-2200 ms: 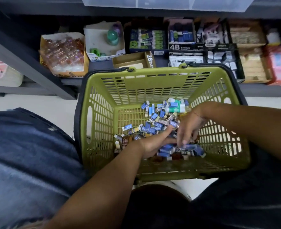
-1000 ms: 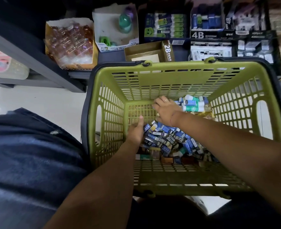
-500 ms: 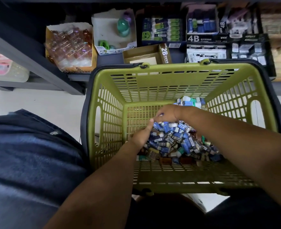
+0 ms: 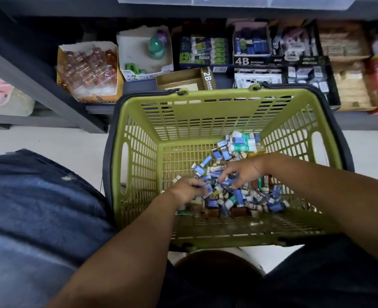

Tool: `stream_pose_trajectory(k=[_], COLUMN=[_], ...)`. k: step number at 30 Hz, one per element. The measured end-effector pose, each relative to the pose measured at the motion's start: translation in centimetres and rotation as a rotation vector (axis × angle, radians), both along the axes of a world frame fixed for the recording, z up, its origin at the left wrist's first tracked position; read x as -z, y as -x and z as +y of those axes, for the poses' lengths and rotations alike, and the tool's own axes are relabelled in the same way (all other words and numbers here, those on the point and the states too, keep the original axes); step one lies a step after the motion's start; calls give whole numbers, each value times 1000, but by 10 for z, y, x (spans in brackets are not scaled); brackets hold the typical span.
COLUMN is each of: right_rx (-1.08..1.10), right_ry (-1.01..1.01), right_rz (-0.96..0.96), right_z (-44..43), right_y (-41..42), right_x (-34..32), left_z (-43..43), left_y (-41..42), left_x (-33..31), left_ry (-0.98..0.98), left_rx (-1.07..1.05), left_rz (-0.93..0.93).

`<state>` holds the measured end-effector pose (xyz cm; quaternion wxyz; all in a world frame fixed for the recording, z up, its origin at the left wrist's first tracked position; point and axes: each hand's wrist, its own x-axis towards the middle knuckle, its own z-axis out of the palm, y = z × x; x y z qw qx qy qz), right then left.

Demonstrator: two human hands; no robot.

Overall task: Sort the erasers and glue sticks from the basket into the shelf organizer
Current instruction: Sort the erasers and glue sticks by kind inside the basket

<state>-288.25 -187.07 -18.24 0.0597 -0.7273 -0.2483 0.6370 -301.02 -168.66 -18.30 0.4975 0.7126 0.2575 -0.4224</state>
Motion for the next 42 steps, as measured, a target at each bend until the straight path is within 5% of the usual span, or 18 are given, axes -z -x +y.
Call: stream_pose_trajectory(k=[5, 10, 19, 29, 42], right_rx=[-63, -136, 411, 508, 11], right_ry=[44, 105, -270, -222, 99], right_rz=[42, -132, -347, -471, -521], right_z=[3, 14, 40, 74, 96], right_y=[2, 6, 31, 38, 19], right_x=[-26, -43, -11, 23, 29], left_z=[-1, 5, 9, 31, 38], left_y=[4, 5, -6, -28, -48], left_x=[-2, -1, 2, 20, 46], left_ry=[-2, -18, -36, -30, 24], left_rx=[-33, -170, -598, -1038, -1203], left_rz=[-17, -38, -89, -67, 9])
